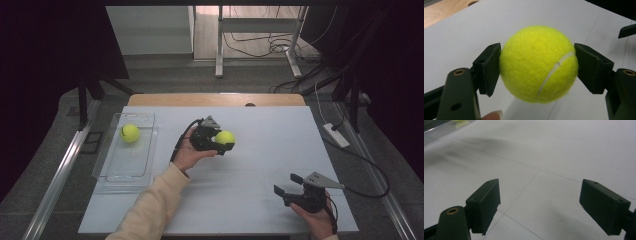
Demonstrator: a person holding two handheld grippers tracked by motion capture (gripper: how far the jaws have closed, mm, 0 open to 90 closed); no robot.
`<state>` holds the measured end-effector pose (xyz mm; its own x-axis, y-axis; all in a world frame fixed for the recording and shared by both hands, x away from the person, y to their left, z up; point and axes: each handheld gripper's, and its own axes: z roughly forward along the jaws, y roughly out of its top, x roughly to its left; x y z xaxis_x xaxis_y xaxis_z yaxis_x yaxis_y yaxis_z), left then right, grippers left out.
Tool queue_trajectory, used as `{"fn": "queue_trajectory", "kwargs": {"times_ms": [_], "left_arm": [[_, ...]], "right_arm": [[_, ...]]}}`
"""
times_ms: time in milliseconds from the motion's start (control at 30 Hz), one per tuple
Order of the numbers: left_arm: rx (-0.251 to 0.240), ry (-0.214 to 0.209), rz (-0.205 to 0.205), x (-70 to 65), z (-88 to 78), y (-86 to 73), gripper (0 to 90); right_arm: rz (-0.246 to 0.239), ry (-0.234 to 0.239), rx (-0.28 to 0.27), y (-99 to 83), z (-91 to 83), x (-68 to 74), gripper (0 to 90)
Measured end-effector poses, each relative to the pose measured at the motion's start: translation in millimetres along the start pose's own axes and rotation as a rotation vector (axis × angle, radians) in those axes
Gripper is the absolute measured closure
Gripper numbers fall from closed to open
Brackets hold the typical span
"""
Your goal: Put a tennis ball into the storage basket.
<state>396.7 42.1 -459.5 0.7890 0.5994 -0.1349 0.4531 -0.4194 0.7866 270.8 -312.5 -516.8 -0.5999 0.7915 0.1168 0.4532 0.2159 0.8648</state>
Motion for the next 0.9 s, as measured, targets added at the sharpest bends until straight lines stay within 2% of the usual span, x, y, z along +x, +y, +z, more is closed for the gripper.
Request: {"fn": "queue_trajectory", "kwargs": {"times_ms": [367, 567, 900], "left_arm": [[-0.019, 0.010, -0.002, 1.8, -10.2, -2.0, 27.3], [-0.033, 0.018, 0.004, 1.0, -20.4, -8.7, 27.3], [-0.050, 0.028, -0.007, 4.4, -33.2, -15.5, 27.3]], "right_arm": [[0.002, -0.001, 0.005, -0.6, 0.3, -0.2, 16.8], [0.001, -0.003, 0.007, -0.9, -0.2, -0.5, 16.9], [0.000, -0.004, 0.008, -1.0, 1.4, 0.4, 16.9]]}}
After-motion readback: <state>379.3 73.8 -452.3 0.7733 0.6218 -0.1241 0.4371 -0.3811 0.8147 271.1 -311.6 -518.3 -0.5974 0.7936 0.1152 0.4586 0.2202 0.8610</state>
